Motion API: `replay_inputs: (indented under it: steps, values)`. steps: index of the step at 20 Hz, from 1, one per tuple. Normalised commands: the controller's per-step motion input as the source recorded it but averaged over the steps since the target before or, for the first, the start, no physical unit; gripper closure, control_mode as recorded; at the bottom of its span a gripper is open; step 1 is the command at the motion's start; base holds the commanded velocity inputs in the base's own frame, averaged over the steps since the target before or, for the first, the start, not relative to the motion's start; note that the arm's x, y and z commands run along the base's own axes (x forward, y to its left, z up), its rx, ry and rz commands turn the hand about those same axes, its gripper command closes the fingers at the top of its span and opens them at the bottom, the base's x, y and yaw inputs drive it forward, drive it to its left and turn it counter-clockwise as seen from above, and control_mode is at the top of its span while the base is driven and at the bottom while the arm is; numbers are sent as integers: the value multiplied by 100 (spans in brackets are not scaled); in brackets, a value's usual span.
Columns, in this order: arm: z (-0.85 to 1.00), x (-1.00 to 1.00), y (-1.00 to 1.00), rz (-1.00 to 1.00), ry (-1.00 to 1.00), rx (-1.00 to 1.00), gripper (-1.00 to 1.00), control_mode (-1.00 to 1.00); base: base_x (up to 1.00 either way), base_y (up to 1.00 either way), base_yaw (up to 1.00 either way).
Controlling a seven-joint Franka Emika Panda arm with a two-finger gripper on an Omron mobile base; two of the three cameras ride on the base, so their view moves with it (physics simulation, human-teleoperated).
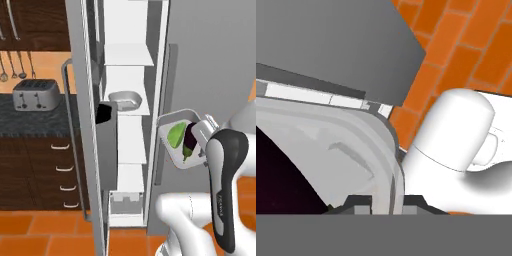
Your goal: Take the meat container that has the shrimp and place it on the second highest rack of the freezer. Then take the vegetable container that has the lemon wedge and eggplant and place it on the highest rack of the freezer.
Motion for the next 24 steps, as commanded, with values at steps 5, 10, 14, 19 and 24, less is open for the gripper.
replay_inputs:
  steps: [5, 10, 14, 19, 24]
  values:
    - [0, 0, 0, 0, 0, 0, 100, 100, 52, -26, 53]
    - [0, 0, 0, 0, 0, 0, 100, 100, 38, -32, 51]
    - [0, 0, 0, 0, 0, 0, 100, 100, 39, -51, 40]
    - [0, 0, 0, 0, 0, 0, 100, 100, 14, -48, 20]
    - [0, 0, 0, 0, 0, 0, 100, 100, 25, -14, 13]
